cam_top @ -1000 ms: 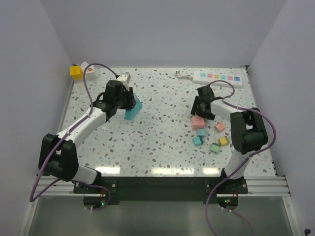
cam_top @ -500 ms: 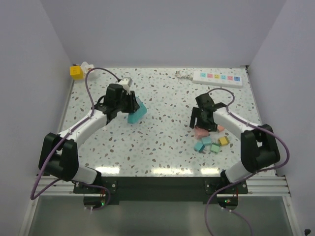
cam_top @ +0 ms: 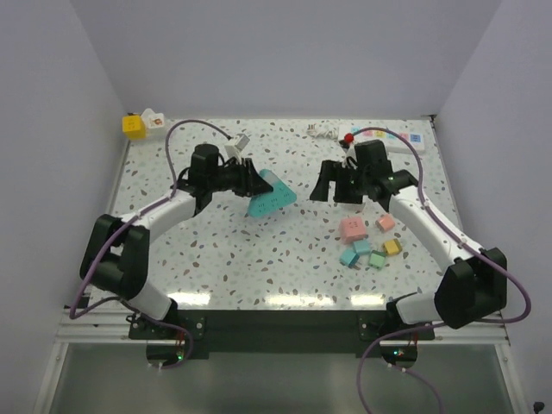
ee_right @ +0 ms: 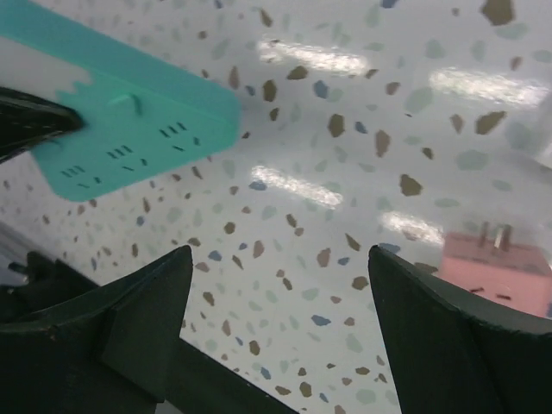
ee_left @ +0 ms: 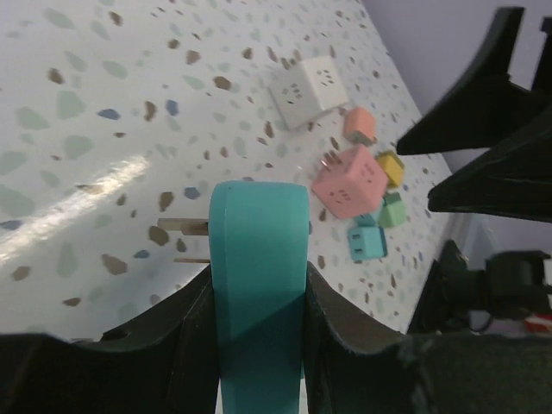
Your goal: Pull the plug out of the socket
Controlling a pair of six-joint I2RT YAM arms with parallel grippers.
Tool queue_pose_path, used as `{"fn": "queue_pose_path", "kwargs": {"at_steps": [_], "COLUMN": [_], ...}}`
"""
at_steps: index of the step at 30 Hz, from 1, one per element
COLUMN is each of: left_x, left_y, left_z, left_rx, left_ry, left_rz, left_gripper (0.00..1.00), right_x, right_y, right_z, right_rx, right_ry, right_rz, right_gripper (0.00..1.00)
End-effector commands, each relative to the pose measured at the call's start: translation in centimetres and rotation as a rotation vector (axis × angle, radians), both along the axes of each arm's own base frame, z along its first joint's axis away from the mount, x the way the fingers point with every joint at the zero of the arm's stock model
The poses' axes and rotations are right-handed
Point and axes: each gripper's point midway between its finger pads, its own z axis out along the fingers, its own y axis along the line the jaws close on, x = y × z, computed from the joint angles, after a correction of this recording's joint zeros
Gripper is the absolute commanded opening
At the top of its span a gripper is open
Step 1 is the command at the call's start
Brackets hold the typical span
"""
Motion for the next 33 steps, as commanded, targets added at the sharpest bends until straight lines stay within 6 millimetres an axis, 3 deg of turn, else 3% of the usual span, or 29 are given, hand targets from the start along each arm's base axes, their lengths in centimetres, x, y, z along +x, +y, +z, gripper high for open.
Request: {"fn": "queue_pose_path", "kwargs": {"at_steps": [1, 2, 5, 15, 19, 20, 23, 24, 25, 26, 28, 29, 31, 32, 33], "left_x": [-2.4, -2.8, -4.2, -6.4, -6.2, -6.2, -5.9, -5.7, -5.5, -4.9, -4.1, -3.2, -2.3, -1.7, -1.3], "left_y": [-3.4, -3.5, -3.8, -3.8, -4.0, -4.0, -4.0, -4.1, -4.0, -3.8, -3.4, -2.8, -2.2, -1.6, -1.2], "left_z": [5.2, 5.3, 5.5, 8.1, 7.6, 7.5, 7.3, 7.4, 7.4, 7.1, 6.8, 6.6, 6.3, 6.1, 6.0], "left_rx": [-0.230, -0.241, -0.258, -0.348, -0.361, -0.361, -0.363, -0.362, -0.361, -0.356, -0.350, -0.342, -0.325, -0.313, -0.296], "left_ry": [-0.079, -0.072, -0.074, -0.151, -0.100, -0.098, -0.089, -0.091, -0.091, -0.077, -0.074, -0.063, -0.075, -0.062, -0.079], "left_rz": [-0.336, -0.378, -0.478, -0.624, -0.608, -0.606, -0.600, -0.597, -0.590, -0.560, -0.523, -0.469, -0.428, -0.390, -0.375], "left_gripper": [0.00, 0.00, 0.00, 0.00, 0.00, 0.00, 0.00, 0.00, 0.01, 0.22, 0.39, 0.65, 0.93, 1.00, 1.00], "right_x": [0.1, 0.1, 0.1, -2.5, -4.3, -4.7, -5.2, -5.3, -5.3, -5.3, -5.2, -5.1, -5.0, -4.7, -4.6], "right_y": [4.9, 5.6, 6.5, 8.6, 10.2, 10.6, 11.2, 11.2, 11.2, 11.2, 11.1, 11.0, 10.9, 10.7, 10.5], "right_z": [4.1, 5.3, 6.0, 4.3, 4.9, 5.2, 5.3, 5.2, 5.2, 5.3, 5.5, 5.5, 5.9, 6.1, 6.4], "right_rx": [0.207, 0.231, 0.260, 0.329, 0.427, 0.453, 0.487, 0.489, 0.489, 0.486, 0.484, 0.484, 0.488, 0.490, 0.500], "right_ry": [-0.097, -0.128, -0.131, -0.022, 0.005, 0.018, 0.035, 0.041, 0.044, 0.041, 0.036, 0.035, 0.028, 0.021, 0.014], "right_rz": [0.272, 0.330, 0.411, 0.590, 0.676, 0.684, 0.708, 0.709, 0.708, 0.704, 0.698, 0.695, 0.694, 0.685, 0.687], "right_gripper": [0.85, 0.85, 0.85, 0.80, 0.68, 0.63, 0.33, 0.14, 0.05, 0.00, 0.00, 0.00, 0.00, 0.00, 0.00]}}
